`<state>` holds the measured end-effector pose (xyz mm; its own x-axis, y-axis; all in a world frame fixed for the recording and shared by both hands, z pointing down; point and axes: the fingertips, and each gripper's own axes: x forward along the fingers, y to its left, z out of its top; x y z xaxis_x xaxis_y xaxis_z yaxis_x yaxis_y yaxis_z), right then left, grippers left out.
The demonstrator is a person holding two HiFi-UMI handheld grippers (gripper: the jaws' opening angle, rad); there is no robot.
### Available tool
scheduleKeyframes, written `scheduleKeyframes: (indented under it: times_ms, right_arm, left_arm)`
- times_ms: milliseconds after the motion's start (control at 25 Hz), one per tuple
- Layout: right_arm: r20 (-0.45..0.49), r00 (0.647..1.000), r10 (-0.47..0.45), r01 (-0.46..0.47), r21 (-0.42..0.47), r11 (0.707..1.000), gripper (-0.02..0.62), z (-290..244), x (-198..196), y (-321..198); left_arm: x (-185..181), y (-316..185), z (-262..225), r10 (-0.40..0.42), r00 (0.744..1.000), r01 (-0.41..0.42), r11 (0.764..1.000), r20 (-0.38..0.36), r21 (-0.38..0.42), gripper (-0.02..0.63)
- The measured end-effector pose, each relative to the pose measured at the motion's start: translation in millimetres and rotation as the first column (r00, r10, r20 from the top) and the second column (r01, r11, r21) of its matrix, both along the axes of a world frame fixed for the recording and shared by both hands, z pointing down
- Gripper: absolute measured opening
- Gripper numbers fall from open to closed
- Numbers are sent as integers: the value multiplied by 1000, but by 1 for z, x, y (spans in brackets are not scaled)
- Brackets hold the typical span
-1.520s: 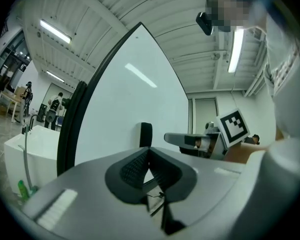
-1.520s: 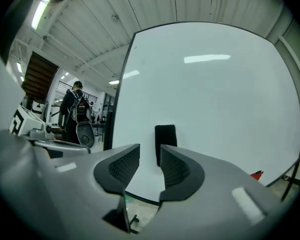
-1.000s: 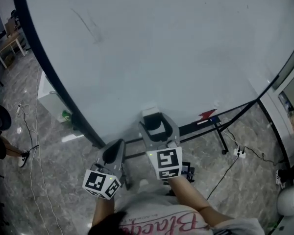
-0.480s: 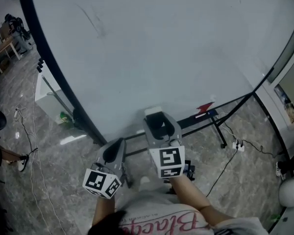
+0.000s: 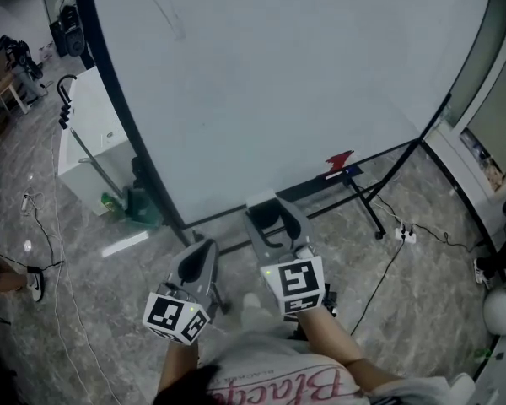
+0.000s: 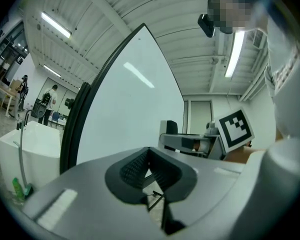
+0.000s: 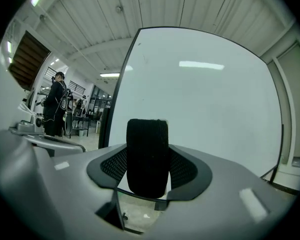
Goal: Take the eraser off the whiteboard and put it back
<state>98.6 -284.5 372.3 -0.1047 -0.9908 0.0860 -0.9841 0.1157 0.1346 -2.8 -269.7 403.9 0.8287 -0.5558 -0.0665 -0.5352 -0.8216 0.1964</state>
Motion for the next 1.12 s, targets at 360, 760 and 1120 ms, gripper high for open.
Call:
scheduleKeyframes:
  times_ms: [360, 760, 1120]
  right_arm:
    - [-5, 1000, -8, 8, -4, 1000, 236, 5, -24, 74]
    - [35, 997, -64, 64, -6, 998, 238, 7, -39, 115]
    - [47, 996, -78, 78, -5, 997, 238, 4, -32, 136]
  left_arm:
    - [-19, 69, 8, 23, 1000, -23, 999, -17, -25, -2]
    - [-31, 100, -6, -5, 1000, 5, 1000, -28, 22, -2]
    - [-27, 113, -19, -22, 998, 25, 998, -57, 50, -2]
